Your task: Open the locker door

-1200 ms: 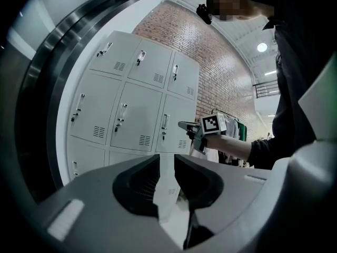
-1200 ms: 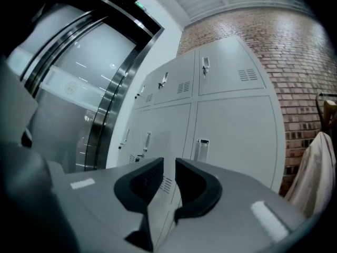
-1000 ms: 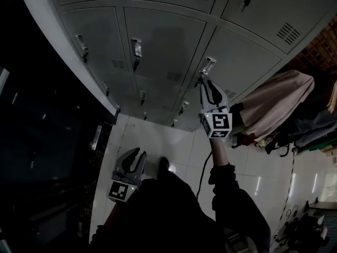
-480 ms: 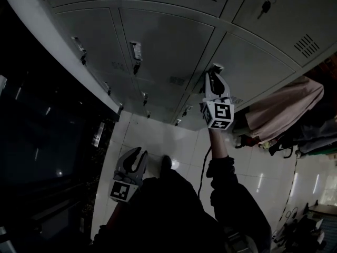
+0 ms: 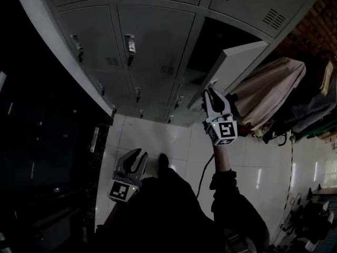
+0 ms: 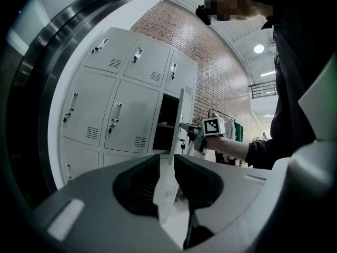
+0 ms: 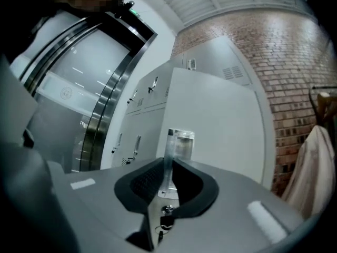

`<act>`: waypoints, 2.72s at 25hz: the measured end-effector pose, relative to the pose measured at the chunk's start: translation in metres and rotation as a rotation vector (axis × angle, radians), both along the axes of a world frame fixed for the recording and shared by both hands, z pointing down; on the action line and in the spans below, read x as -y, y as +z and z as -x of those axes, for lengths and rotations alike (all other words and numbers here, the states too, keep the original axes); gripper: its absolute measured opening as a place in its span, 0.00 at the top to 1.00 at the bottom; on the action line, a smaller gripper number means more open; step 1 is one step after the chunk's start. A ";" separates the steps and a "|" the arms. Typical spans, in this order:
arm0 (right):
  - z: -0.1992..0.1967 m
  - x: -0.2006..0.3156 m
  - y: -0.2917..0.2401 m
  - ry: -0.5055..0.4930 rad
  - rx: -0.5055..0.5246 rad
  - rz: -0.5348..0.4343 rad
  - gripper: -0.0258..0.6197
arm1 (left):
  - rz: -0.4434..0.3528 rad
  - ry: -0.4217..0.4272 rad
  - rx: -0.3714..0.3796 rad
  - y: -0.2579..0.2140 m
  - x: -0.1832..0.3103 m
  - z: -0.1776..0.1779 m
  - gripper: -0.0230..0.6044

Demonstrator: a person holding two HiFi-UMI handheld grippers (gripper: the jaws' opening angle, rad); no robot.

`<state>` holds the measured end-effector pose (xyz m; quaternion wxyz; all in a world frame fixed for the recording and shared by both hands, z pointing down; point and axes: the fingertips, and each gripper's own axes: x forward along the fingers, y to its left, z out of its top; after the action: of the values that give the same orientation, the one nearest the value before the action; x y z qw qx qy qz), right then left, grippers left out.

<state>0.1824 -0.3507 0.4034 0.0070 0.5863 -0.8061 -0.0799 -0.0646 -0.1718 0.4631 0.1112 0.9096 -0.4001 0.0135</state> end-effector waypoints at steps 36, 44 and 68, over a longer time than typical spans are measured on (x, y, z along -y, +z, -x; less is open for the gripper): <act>-0.014 -0.558 0.094 0.227 0.013 0.235 0.96 | 0.013 0.169 0.084 0.079 -0.301 -0.085 0.82; -0.041 -0.743 0.057 0.176 0.024 0.196 0.95 | 0.021 0.127 0.072 0.038 -0.499 -0.115 0.82; -0.004 -0.912 0.018 0.052 0.008 0.076 0.96 | -0.079 0.139 0.143 -0.002 -0.694 -0.121 0.82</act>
<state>0.1867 0.5610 0.4209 0.0281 0.6066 -0.7931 -0.0463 0.0561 0.5218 0.4608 0.0452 0.9356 -0.3430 0.0701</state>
